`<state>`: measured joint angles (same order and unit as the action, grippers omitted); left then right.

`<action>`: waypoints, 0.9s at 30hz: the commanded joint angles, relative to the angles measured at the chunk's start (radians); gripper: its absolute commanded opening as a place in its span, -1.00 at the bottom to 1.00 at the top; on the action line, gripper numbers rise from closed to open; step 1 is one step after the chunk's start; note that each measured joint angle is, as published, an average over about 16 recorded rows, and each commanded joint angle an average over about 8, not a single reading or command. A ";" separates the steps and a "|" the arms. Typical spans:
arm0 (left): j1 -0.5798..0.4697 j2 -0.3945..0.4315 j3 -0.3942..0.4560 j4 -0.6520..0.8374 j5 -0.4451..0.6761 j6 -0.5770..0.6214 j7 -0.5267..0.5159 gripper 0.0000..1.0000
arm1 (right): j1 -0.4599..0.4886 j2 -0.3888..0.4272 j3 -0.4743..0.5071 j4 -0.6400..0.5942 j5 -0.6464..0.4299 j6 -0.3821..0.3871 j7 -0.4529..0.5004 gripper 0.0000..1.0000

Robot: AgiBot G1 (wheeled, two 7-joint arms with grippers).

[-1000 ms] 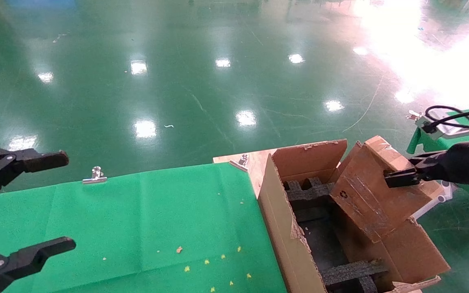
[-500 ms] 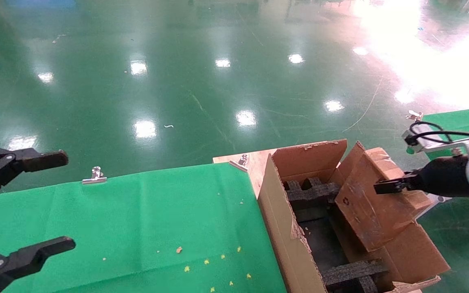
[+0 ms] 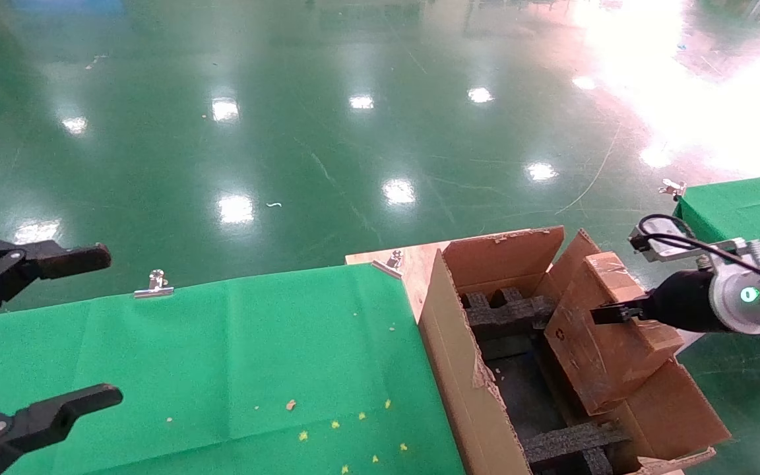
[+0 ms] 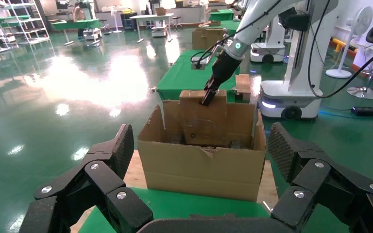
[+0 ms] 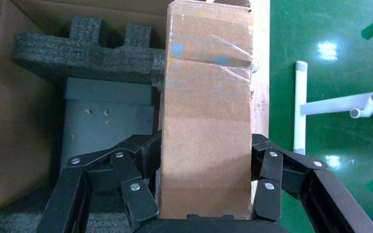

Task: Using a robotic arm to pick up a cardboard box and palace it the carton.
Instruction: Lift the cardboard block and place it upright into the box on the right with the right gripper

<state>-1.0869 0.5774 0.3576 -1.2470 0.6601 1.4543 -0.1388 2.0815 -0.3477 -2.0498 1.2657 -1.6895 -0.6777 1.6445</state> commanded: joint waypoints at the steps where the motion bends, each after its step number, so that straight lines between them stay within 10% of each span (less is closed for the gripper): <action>1: 0.000 0.000 0.000 0.000 0.000 0.000 0.000 1.00 | -0.008 -0.007 -0.008 0.015 -0.037 0.010 0.057 -1.00; 27: 0.000 0.000 0.000 0.000 0.000 0.000 0.000 1.00 | -0.207 -0.151 -0.053 -0.103 -0.133 0.171 0.252 -1.00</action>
<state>-1.0869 0.5774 0.3577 -1.2470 0.6600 1.4543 -0.1388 1.8742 -0.4988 -2.1026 1.1597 -1.8163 -0.5097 1.8868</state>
